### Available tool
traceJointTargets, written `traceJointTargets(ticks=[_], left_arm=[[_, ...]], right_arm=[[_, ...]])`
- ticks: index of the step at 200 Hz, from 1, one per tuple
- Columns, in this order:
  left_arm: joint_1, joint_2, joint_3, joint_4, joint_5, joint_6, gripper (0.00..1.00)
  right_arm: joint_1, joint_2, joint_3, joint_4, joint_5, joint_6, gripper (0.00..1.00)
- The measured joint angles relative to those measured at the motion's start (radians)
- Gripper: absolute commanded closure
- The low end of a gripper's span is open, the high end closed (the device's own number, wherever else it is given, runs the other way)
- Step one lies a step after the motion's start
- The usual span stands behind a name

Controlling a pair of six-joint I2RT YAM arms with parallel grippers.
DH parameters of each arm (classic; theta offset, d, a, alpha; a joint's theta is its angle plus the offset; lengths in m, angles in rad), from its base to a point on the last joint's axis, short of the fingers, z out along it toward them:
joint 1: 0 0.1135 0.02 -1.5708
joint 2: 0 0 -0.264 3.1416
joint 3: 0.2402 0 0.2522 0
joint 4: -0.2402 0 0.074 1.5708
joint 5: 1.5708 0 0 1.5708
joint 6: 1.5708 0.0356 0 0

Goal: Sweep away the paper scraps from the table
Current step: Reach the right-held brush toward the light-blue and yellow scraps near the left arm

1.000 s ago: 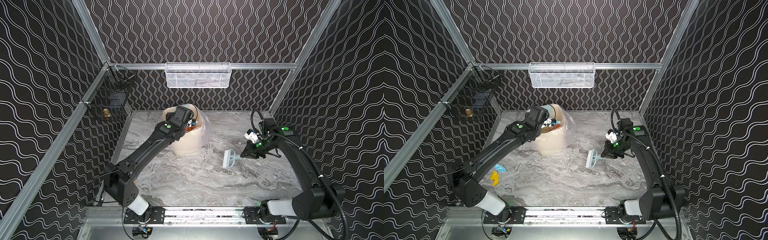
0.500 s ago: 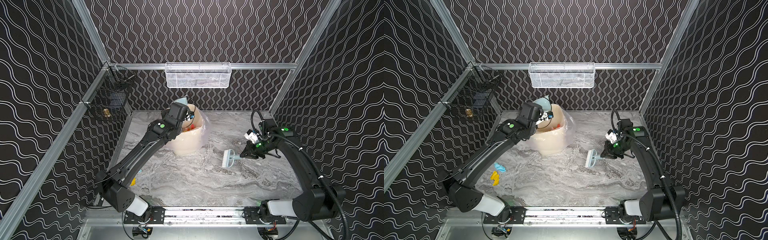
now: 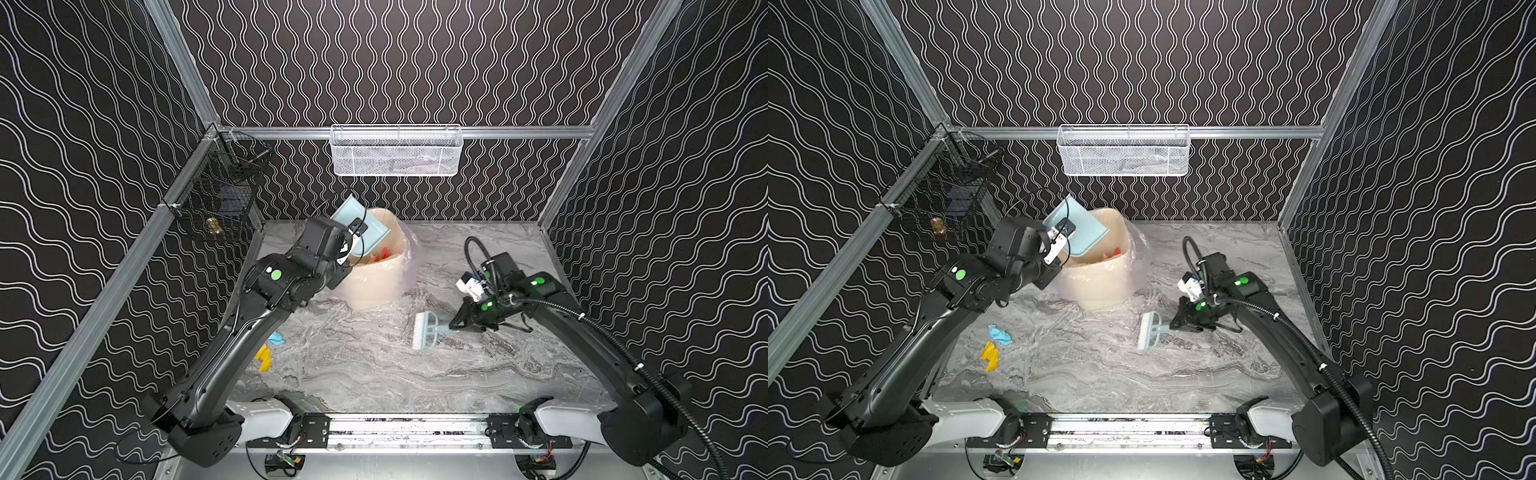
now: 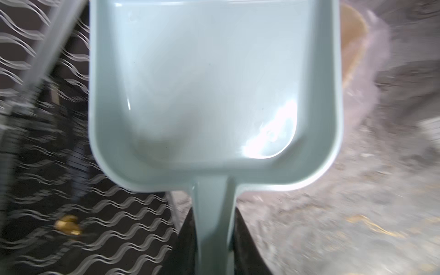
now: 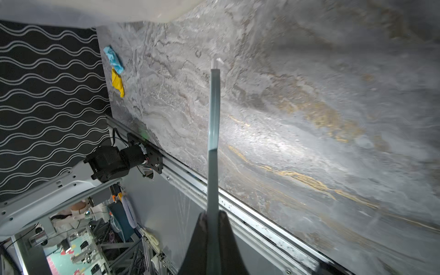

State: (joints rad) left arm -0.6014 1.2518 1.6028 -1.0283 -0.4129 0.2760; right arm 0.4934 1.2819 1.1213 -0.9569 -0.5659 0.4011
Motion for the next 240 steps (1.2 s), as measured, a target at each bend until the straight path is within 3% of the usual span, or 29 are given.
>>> traceJointTargets(ticks=[56, 107, 165, 240], left_arm=[[0.000, -0.087, -0.005, -0.069, 0.117, -0.134, 0.95], [0.000, -0.117, 0.021, -0.089, 0.191, -0.166, 0.95], [0.000, -0.132, 0.034, -0.096, 0.267, -0.172, 0.95], [0.000, -0.161, 0.025, -0.098, 0.319, -0.172, 0.95]], right_arm=[[0.280, -0.018, -0.228, 0.407, -0.011, 0.226, 1.00], [0.457, 0.147, -0.232, 0.748, -0.015, 0.340, 1.00], [0.574, 0.424, -0.042, 0.973, -0.060, 0.377, 1.00], [0.591, 0.690, 0.195, 1.055, -0.129, 0.412, 1.00]])
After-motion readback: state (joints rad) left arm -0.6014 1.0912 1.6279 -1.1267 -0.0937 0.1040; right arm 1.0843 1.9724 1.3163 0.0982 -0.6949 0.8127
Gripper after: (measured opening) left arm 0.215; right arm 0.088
